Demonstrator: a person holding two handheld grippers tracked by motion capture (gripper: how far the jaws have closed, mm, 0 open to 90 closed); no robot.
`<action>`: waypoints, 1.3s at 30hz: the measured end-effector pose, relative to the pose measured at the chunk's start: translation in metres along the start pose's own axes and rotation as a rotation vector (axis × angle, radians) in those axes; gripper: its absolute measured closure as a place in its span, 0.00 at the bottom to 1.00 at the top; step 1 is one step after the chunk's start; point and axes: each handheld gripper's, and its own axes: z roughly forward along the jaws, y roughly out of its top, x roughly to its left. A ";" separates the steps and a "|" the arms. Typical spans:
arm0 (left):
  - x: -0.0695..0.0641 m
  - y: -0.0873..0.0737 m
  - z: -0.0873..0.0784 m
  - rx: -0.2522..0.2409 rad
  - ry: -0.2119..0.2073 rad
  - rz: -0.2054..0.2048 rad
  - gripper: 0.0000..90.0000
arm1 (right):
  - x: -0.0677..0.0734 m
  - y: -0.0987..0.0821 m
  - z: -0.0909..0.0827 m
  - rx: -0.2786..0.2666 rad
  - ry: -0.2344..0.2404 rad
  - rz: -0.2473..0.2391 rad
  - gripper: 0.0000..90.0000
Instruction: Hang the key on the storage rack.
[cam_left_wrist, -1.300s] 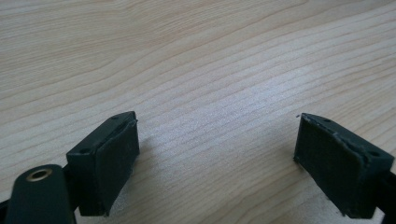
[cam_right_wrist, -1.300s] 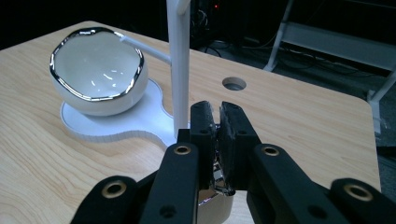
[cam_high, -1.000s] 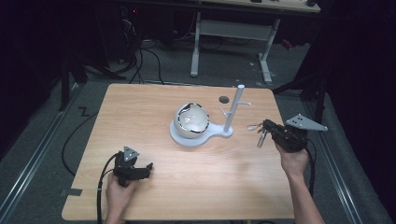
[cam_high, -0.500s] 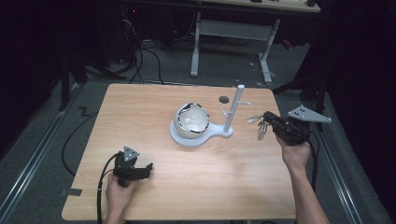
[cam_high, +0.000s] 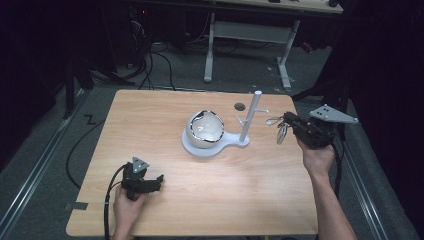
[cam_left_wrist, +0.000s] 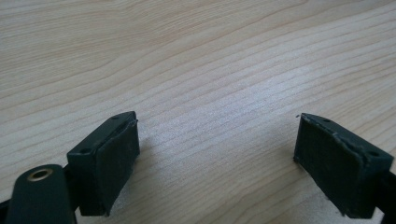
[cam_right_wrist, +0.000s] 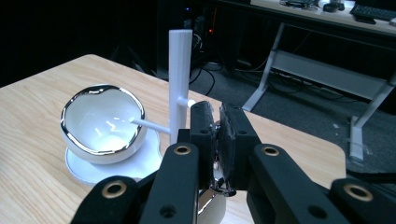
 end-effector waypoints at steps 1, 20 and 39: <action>0.000 0.000 0.000 0.000 0.000 0.000 0.16 | 0.000 0.002 0.000 -0.001 -0.003 -0.003 0.94; 0.000 0.000 0.000 -0.001 -0.001 0.000 0.16 | 0.006 0.030 0.007 0.001 -0.036 -0.020 0.94; 0.000 0.000 0.000 -0.001 -0.001 0.000 0.16 | 0.038 0.024 0.016 0.019 -0.017 -0.089 0.94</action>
